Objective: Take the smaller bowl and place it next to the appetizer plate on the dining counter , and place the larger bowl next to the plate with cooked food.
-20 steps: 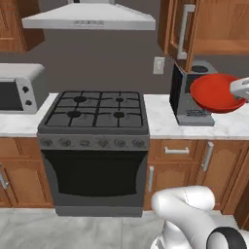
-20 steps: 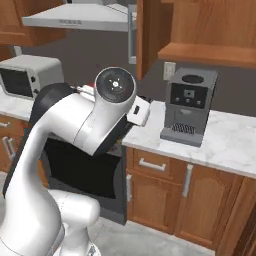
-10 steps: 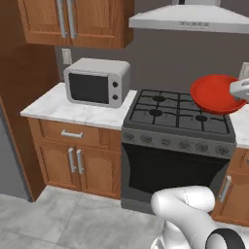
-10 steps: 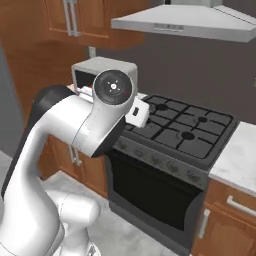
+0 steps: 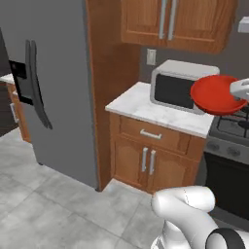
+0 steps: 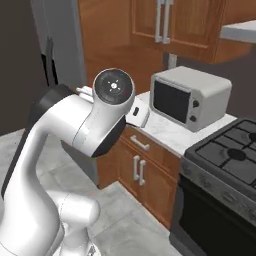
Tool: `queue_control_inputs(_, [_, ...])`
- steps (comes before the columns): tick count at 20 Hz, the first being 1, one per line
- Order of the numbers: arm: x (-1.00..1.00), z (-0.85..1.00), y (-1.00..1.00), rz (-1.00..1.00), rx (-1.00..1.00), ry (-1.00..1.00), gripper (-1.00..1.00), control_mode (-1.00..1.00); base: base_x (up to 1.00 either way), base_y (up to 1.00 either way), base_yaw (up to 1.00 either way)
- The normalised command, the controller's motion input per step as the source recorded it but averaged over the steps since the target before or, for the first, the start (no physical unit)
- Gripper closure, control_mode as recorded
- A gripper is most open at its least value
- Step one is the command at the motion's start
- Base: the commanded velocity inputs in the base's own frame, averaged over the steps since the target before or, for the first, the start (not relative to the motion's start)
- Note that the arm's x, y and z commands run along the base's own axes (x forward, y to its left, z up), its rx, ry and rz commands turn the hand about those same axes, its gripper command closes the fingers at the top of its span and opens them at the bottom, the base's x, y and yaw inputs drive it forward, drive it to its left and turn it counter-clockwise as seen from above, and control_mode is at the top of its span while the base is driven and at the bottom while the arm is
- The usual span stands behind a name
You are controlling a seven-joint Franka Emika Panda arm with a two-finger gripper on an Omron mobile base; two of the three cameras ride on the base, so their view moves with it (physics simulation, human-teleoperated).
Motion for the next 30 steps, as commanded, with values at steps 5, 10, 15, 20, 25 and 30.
queue_control_inputs(5, [0.00, 0.00, 0.00, 0.00, 0.00, 0.00, 1.00, 1.00, 0.22, 1.00, 0.50])
queue_control_inputs(10, [0.00, 0.00, 0.00, 0.00, 0.00, 0.00, 1.00, 1.00, 0.45, 1.00, 0.46])
queue_control_inputs(15, [0.00, 0.00, 0.00, 0.00, 0.00, 0.00, 1.00, 1.00, 0.89, 0.99, 0.43])
queue_control_inputs(20, [0.00, 0.00, 0.00, 0.00, 0.00, 0.00, 1.00, 1.00, 1.00, 0.54, 0.49])
queue_control_inputs(25, [0.00, 0.00, 0.00, 0.00, 0.00, 0.00, 1.00, 1.00, 1.00, 0.15, 0.58])
queue_control_inputs(30, [0.00, 0.00, 0.00, 0.00, 0.00, 0.00, 1.00, 1.00, 1.00, 0.00, 0.62])
